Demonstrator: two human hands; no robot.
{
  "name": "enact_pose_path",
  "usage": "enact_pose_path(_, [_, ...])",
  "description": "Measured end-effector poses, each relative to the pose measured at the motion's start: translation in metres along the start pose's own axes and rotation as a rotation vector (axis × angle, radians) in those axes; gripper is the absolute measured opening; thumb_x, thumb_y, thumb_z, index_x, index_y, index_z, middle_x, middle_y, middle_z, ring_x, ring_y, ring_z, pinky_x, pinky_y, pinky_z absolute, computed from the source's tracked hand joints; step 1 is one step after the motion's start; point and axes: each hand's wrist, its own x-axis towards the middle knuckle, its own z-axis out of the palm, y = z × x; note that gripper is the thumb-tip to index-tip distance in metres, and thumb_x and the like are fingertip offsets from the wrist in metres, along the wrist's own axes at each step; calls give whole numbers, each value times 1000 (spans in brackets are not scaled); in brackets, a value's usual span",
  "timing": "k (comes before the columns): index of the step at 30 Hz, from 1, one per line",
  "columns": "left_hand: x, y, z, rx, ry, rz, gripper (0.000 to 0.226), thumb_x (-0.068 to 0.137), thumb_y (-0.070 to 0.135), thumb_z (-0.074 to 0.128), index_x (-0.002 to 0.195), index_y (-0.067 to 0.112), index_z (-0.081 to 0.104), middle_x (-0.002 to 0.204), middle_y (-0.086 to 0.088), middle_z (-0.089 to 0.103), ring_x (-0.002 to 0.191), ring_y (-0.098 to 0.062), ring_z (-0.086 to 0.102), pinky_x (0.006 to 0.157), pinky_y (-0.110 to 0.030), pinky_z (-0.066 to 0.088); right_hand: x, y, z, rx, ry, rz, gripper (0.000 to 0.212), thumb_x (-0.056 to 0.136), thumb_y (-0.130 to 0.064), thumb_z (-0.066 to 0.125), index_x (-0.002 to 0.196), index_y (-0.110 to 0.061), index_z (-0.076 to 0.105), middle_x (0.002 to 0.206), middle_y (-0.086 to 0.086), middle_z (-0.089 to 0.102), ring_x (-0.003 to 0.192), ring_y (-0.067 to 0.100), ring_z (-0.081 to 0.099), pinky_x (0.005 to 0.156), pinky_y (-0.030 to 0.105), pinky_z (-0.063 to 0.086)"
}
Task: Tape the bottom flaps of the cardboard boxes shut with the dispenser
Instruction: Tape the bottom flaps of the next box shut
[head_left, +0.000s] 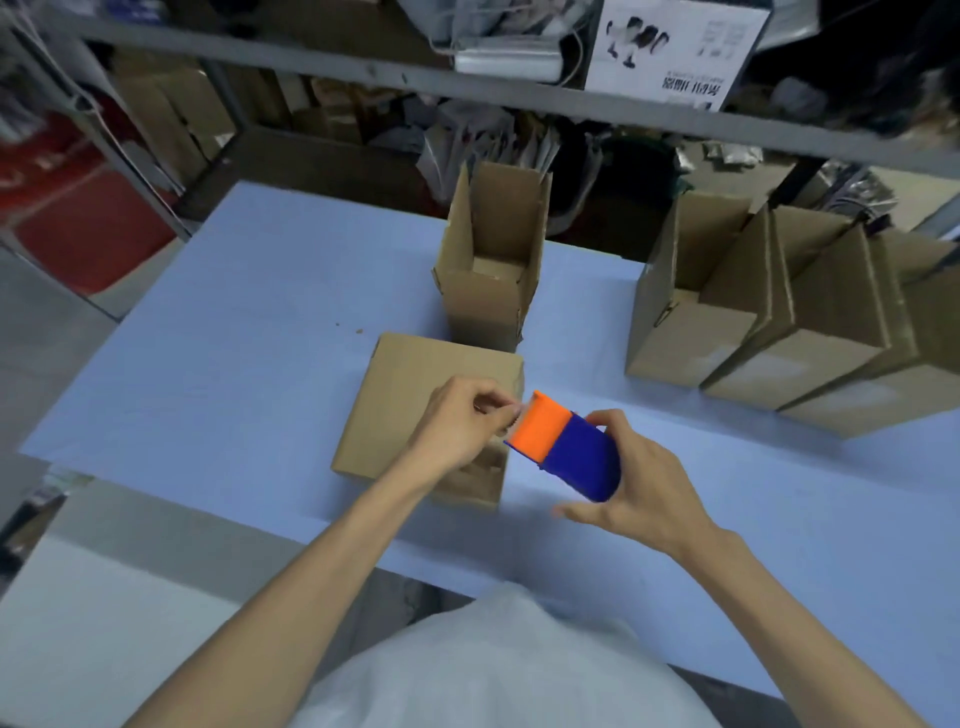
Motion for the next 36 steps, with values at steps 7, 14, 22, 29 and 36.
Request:
enact_pose_path(7, [4, -7, 2, 29, -18, -198, 15, 86, 13, 63, 79, 21, 73, 77, 6, 72, 74, -8, 65, 66, -22, 49, 11, 3, -7, -117, 61, -113, 53, 66, -45, 79, 110, -25, 57, 92, -11, 58, 77, 13, 58, 63, 19, 42])
enact_pose_path(14, [5, -5, 1, 15, -15, -256, 20, 79, 6, 63, 67, 19, 73, 62, 8, 69, 58, -6, 61, 55, -15, 48, 15, 1, -13, -75, 37, -90, 55, 63, -69, 72, 97, -34, 46, 79, -17, 61, 64, 11, 57, 55, 22, 47])
enact_pose_path(22, [8, -8, 10, 130, 96, -269, 29, 74, 3, 62, 53, 22, 66, 60, 16, 64, 63, -5, 61, 55, -17, 45, 20, 7, -19, -97, 23, -181, 50, 64, -57, 77, 100, -27, 60, 82, -15, 62, 65, 8, 52, 56, 10, 38])
enact_pose_path(29, [9, -12, -3, 203, 239, -225, 17, 75, 13, 74, 60, 20, 68, 58, 16, 62, 66, -10, 62, 57, -17, 42, 3, 22, -34, -131, 33, -159, 47, 64, -55, 77, 98, -27, 61, 79, -15, 61, 65, 10, 54, 57, 18, 45])
enact_pose_path(36, [8, -25, -23, 209, 112, -176, 17, 80, 14, 73, 66, 24, 70, 64, 7, 68, 72, -14, 66, 66, -24, 48, 4, 40, -36, -173, -16, -91, 47, 57, -55, 78, 94, -31, 61, 75, -18, 57, 63, 9, 51, 55, 15, 35])
